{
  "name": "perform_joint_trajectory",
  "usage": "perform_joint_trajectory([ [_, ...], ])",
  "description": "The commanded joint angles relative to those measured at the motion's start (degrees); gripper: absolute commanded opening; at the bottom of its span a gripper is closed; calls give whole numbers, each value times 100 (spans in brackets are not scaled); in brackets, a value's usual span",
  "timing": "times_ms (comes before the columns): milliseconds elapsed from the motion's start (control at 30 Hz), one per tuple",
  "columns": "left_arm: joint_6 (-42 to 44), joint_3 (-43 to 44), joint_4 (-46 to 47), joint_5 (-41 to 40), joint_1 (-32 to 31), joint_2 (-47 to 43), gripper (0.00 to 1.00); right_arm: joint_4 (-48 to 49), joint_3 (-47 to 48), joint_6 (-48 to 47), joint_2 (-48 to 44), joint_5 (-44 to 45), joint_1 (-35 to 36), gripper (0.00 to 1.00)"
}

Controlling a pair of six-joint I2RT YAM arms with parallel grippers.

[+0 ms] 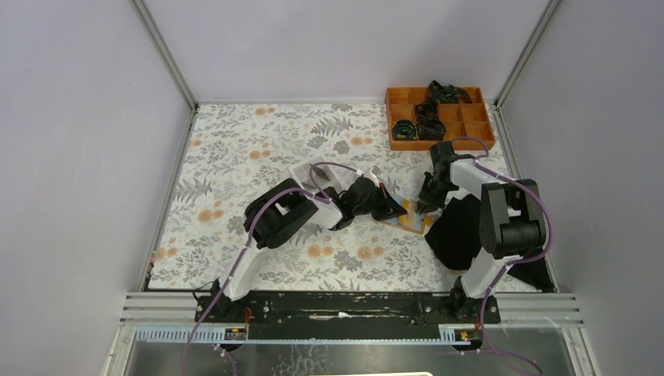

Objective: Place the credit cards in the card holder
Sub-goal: Insert the credit card into the card holder.

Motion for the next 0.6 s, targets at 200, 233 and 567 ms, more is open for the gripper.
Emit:
perform_joint_trajectory([
  [200, 361, 5, -683, -210, -121, 39, 0, -31, -131, -6, -246, 723, 61, 30],
  [233, 368, -2, -696, -218, -122, 38, 0, -42, -145, 5, -287, 737, 59, 30],
  [567, 507, 43, -902, -229, -122, -15, 0, -97, -330, 91, -610, 929, 60, 38],
])
